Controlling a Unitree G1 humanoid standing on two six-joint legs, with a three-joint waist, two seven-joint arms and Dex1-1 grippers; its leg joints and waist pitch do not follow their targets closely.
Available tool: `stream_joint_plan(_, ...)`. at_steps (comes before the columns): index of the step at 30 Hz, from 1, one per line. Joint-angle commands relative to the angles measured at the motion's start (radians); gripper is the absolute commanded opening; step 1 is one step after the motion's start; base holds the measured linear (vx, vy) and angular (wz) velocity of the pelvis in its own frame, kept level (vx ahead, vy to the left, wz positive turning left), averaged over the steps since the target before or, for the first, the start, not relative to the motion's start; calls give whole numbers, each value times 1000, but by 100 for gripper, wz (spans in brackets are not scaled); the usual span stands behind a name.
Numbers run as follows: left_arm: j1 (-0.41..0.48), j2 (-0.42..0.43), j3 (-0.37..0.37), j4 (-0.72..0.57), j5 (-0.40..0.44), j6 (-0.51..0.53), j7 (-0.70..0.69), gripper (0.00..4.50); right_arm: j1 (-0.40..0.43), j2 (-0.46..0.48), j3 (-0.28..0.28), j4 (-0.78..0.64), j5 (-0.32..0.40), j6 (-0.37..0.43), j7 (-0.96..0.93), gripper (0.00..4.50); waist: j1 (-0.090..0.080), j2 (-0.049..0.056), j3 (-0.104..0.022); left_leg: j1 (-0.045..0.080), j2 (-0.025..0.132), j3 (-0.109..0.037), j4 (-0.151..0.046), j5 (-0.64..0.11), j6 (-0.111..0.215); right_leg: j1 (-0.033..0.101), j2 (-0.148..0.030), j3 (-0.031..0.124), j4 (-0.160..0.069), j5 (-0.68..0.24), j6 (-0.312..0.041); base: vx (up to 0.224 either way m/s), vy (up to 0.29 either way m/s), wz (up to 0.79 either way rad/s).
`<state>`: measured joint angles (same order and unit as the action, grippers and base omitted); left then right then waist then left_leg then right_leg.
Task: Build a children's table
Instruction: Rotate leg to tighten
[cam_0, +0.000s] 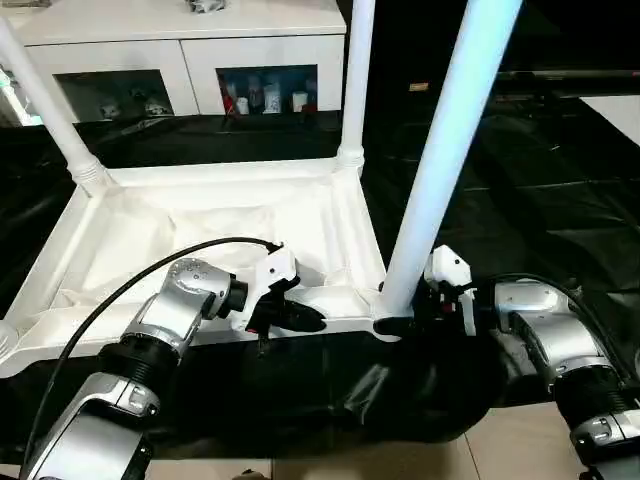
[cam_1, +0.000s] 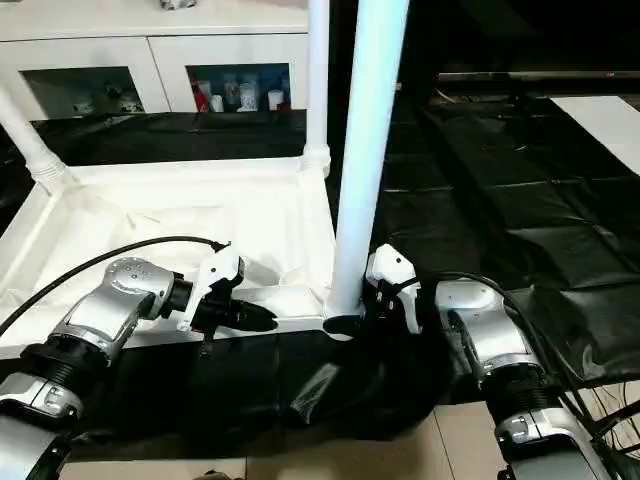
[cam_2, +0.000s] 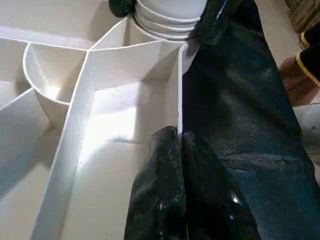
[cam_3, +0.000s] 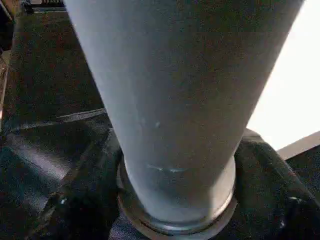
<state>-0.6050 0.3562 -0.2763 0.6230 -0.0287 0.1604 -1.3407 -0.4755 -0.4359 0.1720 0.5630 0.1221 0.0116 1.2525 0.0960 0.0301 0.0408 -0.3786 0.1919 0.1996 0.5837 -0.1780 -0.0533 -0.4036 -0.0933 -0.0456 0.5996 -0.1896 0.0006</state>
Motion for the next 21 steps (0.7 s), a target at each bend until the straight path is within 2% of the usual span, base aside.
stream_joint_plan(1,7,11,-19,-4,4,18,-6,0,2,-5,10,0,9,9,30,275,2,-10,-62,16,40,-13,-58,-155,107,50,-46,26,-49,-40,-294,0,0,0)
stream_joint_plan(3,7,11,-19,-5,4,19,-8,0,3,-3,9,3,10,10,30,272,1,-10,-61,16,40,-14,-60,-174,96,50,-47,27,-52,-72,-287,0,0,0)
stream_joint_plan(9,-3,-8,-10,18,11,21,36,0,13,33,-7,27,24,30,-15,270,0,-8,-61,15,39,-14,-60,-179,88,50,-47,27,-52,-74,-284,0,0,0)
stream_joint_plan(11,-9,-17,-6,34,18,12,63,0,14,46,-15,38,26,39,-38,270,-2,-8,-59,16,38,-15,-62,-194,83,49,-48,27,-56,-102,-281,0,0,0)
stream_joint_plan(12,-13,-22,-4,45,23,6,81,0,14,55,-20,45,28,44,-53,270,-3,-8,-57,17,39,-15,-64,-217,74,47,-48,27,-60,-140,-274,0,0,0)
stream_joint_plan(13,-23,-47,1,70,37,-3,142,0,8,104,-47,93,22,62,-167,270,-5,-6,-54,17,39,-16,-67,-238,61,45,-50,29,-64,-182,-265,0,0,0)
stream_joint_plan(15,-25,-57,2,76,41,-2,162,0,5,123,-56,109,19,69,-210,269,-11,-7,-47,23,37,-19,-75,-311,26,40,-52,30,-76,-302,-237,0,0,0)
stream_joint_plan(16,-30,-71,3,86,48,-1,192,0,0,152,-69,134,13,76,-278,269,-12,-9,-46,26,37,-24,-78,-340,9,42,-54,30,-82,-369,-210,0,0,0)
stream_joint_plan(17,-38,-92,4,104,57,5,240,0,-10,193,-85,164,3,79,-372,269,-14,-8,-44,26,37,-24,-80,-349,3,39,-54,32,-83,-389,-200,0,0,0)
stream_joint_plan(18,-48,-113,5,125,69,5,293,0,-22,234,-104,193,-2,83,-465,269,-26,-6,-41,29,34,-29,-83,-387,-23,31,-53,32,-89,-450,-179,0,0,0)
stream_joint_plan(19,-52,-123,6,134,75,5,318,0,-28,254,-112,207,-4,84,-508,269,-26,-6,-41,29,34,-29,-83,-387,-23,31,-53,32,-89,-450,-179,0,0,0)
stream_joint_plan(20,-54,-127,6,139,77,5,328,0,-31,262,-116,213,-5,85,-526,269,-35,-6,-42,31,33,-35,-87,-420,-37,32,-54,28,-95,-496,-153,0,0,0)
stream_joint_plan(21,-64,-146,9,160,84,7,372,0,-47,295,-128,239,-16,74,-619,269,-36,-5,-42,33,33,-35,-87,-426,-38,29,-55,29,-98,-500,-149,0,0,0)
